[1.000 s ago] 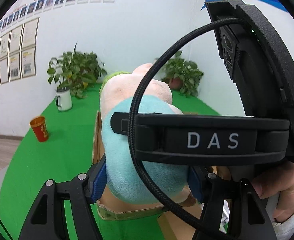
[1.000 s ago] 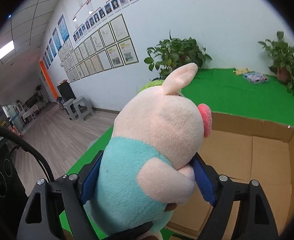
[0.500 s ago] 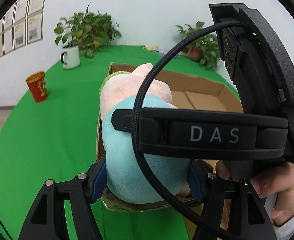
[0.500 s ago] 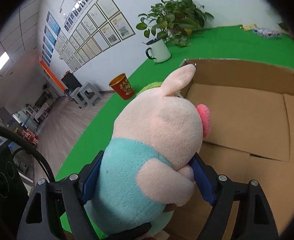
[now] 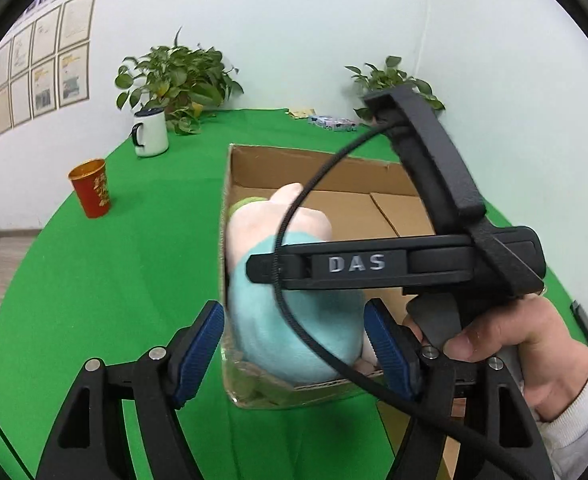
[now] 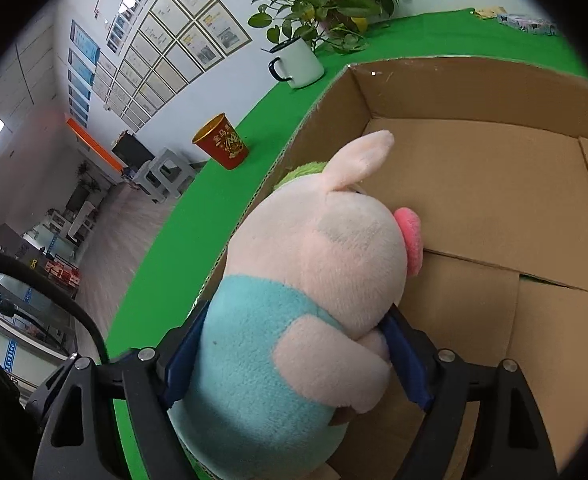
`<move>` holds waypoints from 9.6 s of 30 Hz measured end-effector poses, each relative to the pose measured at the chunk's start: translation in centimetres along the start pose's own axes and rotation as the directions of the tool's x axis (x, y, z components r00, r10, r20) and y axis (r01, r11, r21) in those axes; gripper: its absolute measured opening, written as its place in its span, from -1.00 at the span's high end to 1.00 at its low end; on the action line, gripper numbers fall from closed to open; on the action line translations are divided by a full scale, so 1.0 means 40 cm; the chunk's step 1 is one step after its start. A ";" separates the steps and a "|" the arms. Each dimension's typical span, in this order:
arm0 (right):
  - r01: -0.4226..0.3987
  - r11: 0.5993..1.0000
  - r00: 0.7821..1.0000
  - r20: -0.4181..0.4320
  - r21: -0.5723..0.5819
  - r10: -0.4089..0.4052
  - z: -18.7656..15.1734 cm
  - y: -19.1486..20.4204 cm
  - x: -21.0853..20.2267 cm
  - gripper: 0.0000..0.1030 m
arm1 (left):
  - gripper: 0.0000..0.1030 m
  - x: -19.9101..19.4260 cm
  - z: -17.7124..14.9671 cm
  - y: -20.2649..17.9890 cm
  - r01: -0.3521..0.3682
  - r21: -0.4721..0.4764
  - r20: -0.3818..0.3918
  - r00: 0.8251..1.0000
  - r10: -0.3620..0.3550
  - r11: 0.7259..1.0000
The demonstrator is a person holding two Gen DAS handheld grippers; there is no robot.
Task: Organize objects
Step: 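Lower the plush pig into the large box and open the left gripper, then grasp the long brown cardboard box with the left gripper, then lift the long brown box with the left gripper and tilt it open side up, then carry the long brown box with the left gripper over the large box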
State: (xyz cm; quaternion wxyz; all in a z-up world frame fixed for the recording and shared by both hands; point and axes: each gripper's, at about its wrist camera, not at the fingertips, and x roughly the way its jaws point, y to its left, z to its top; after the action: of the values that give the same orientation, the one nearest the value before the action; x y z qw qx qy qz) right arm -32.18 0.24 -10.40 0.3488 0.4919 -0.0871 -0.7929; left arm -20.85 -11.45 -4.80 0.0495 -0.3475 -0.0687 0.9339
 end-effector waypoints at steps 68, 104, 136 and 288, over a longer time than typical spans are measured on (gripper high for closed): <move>0.389 0.911 0.921 0.088 -0.135 -0.380 -0.719 0.249 -0.317 -0.96 | -0.72 -0.174 -0.358 -0.181 0.247 -0.155 -0.174 0.946 -0.273 0.956; 0.351 0.899 0.936 0.099 -0.261 -0.337 -0.759 0.337 -0.272 -0.98 | -0.39 -0.213 -0.420 -0.189 0.329 -0.208 -0.232 0.898 -0.373 0.921; 0.387 0.858 0.922 0.172 -0.338 -0.348 -0.801 0.390 -0.273 -0.88 | -0.38 -0.209 -0.446 -0.114 0.327 -0.296 -0.216 0.892 -0.397 0.897; 0.483 0.876 0.760 0.500 -0.007 -0.415 -0.457 0.147 -0.502 0.76 | 0.73 -0.296 -0.077 -0.407 0.080 0.053 0.027 0.996 -0.082 0.995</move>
State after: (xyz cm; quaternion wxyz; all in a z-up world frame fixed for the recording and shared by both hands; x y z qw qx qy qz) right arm -8.58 12.47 -2.29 0.1477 0.2593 0.0033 -0.9544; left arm -9.16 3.24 3.14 0.0954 -0.3295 -0.0591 0.9375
